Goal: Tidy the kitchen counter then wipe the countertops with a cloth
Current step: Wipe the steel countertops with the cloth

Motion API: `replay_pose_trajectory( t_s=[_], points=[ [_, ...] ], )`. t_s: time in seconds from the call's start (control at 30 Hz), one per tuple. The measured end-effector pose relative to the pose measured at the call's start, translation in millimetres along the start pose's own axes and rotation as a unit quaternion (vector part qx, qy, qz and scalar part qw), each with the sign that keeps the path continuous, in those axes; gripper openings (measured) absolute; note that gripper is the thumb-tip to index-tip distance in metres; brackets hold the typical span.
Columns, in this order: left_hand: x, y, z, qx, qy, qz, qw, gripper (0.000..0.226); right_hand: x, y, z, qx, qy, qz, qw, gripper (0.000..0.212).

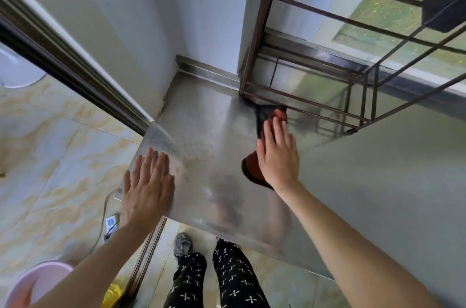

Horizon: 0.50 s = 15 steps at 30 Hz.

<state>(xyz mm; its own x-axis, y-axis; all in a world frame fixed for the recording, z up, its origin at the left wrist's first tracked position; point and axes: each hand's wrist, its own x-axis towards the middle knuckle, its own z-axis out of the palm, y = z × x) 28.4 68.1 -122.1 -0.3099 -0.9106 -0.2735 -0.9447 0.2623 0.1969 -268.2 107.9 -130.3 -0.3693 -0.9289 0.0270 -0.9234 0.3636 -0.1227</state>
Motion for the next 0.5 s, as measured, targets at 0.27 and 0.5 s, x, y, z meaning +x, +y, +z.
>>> replay_pose_trajectory(
  t_s=[0.27, 0.5],
  points=[
    [5, -8, -17, -0.062, 0.010, -0.007, 0.998, 0.066, 38, -72, 6, 0.048, 0.003, 0.052, 0.997, 0.049],
    [8, -20, -19, -0.092, 0.002, 0.034, 0.995, 0.066, 57, -101, 5, 0.032, -0.057, -0.212, 0.975, 0.052]
  ],
)
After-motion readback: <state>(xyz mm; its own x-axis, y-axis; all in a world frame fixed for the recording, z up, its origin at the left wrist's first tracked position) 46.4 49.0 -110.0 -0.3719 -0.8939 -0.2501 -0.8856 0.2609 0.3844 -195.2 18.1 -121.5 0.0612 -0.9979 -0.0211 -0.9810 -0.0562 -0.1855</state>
